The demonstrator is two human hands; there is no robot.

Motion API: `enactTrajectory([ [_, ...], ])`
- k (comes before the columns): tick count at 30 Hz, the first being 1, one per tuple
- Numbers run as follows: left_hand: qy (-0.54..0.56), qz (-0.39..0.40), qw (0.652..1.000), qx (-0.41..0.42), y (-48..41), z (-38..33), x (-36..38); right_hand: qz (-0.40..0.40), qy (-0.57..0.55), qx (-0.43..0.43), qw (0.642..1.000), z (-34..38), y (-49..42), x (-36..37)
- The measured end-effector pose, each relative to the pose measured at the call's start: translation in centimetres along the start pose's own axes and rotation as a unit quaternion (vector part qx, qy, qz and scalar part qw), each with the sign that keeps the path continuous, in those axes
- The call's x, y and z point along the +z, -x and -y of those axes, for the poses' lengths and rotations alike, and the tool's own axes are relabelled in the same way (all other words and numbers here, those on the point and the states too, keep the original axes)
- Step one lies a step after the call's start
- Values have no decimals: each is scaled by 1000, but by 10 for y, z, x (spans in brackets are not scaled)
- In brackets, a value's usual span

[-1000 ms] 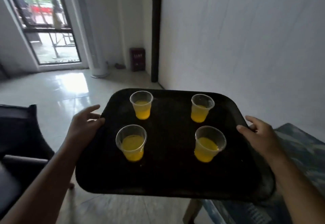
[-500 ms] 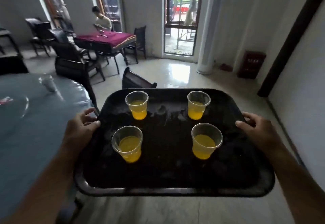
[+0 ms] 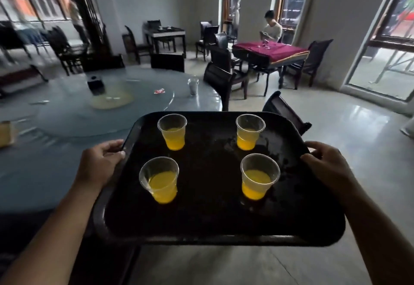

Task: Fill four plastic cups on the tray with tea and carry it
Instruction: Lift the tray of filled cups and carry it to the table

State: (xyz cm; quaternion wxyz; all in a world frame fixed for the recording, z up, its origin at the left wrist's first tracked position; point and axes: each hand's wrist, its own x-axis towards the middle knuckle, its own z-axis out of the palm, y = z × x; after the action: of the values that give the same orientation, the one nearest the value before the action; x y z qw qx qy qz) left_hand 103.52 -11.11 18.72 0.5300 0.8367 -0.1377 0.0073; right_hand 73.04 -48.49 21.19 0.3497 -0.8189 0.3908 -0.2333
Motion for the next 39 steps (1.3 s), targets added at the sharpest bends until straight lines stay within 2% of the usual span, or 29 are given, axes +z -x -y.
enactTrajectory([
  [8,-17,-112,992,-58,-1,41,-72,93,-26,-67,993,69,-53,92],
  [16,5,-169,981,-98,-68,102,-115,136,-35,-107,984,140,-110,189],
  [26,35,-193,975,-102,-154,138,-157,159,-60,-134,976,205,-175,287],
  [34,0,-215,971,-101,-187,155,-168,178,-23,-150,972,228,-211,338],
  [39,-32,-188,975,-111,-208,170,-158,194,-3,-162,968,228,-240,372],
])
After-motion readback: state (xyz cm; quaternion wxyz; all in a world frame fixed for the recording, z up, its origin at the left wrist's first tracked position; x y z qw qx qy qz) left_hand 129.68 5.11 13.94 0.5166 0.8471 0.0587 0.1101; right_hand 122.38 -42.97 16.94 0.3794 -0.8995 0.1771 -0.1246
